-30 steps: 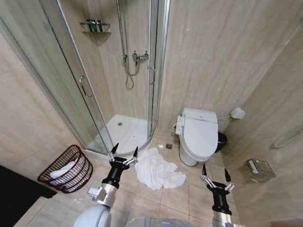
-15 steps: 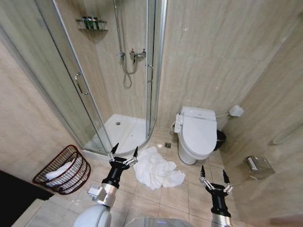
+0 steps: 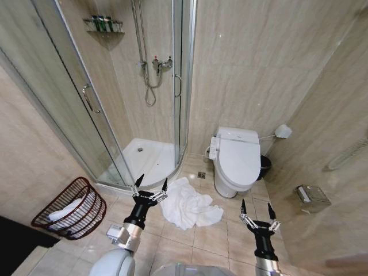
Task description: Discard the used towel into the hamper.
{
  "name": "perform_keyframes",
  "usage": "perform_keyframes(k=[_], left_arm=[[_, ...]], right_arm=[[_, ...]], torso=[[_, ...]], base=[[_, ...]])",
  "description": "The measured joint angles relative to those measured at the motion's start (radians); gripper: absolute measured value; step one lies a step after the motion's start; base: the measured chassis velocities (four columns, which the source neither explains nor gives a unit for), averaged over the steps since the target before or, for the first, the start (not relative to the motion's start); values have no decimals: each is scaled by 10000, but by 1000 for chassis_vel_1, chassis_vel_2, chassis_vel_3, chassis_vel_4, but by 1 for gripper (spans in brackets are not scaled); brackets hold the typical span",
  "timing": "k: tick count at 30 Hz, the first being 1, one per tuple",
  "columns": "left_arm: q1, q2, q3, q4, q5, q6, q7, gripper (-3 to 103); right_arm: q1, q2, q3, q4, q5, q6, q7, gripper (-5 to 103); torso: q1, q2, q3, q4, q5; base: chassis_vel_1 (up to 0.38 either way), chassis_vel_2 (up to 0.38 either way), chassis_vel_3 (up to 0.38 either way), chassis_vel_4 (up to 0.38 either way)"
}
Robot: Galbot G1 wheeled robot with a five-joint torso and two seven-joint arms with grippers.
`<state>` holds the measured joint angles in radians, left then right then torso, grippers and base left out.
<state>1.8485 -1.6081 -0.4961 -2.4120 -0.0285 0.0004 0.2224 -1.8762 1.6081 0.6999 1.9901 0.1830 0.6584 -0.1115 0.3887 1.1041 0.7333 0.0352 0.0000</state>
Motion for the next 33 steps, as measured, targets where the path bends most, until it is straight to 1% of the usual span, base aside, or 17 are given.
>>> perform_keyframes(k=[3, 4, 7, 13, 18, 25, 33], left_arm=[[0, 0, 0, 0, -1, -1, 0, 100], [0, 0, 0, 0, -1, -1, 0, 100], [0, 0, 0, 0, 0, 0, 0, 100], [0, 0, 0, 1, 0, 0, 0, 100], [0, 0, 0, 0, 0, -1, 0, 100], [0, 0, 0, 0, -1, 0, 0, 100], [0, 0, 0, 0, -1, 0, 0, 100]], right_arm=[[-32, 0, 44, 1, 80, 94, 25, 100], [-32, 0, 44, 1, 80, 94, 25, 100], [-75, 0, 93, 27, 125, 157, 34, 100], [-115, 0, 93, 34, 123, 297, 21, 100], [-149, 0, 54, -33, 128, 461, -156, 100], [-134, 0, 56, 19, 144, 466, -189, 100], [-156, 0, 60, 63, 185, 526, -183, 100]], torso=[[-104, -213, -112, 0, 0], [-104, -213, -112, 0, 0], [-188, -416, -230, 0, 0], [-287, -643, -356, -1, 0], [-382, -847, -468, 0, 0], [-514, -1129, -619, 0, 0], [-706, -1559, -857, 0, 0]], base=[[0, 0, 0, 0], [0, 0, 0, 0], [0, 0, 0, 0], [0, 0, 0, 0], [0, 0, 0, 0], [0, 0, 0, 0], [0, 0, 0, 0]])
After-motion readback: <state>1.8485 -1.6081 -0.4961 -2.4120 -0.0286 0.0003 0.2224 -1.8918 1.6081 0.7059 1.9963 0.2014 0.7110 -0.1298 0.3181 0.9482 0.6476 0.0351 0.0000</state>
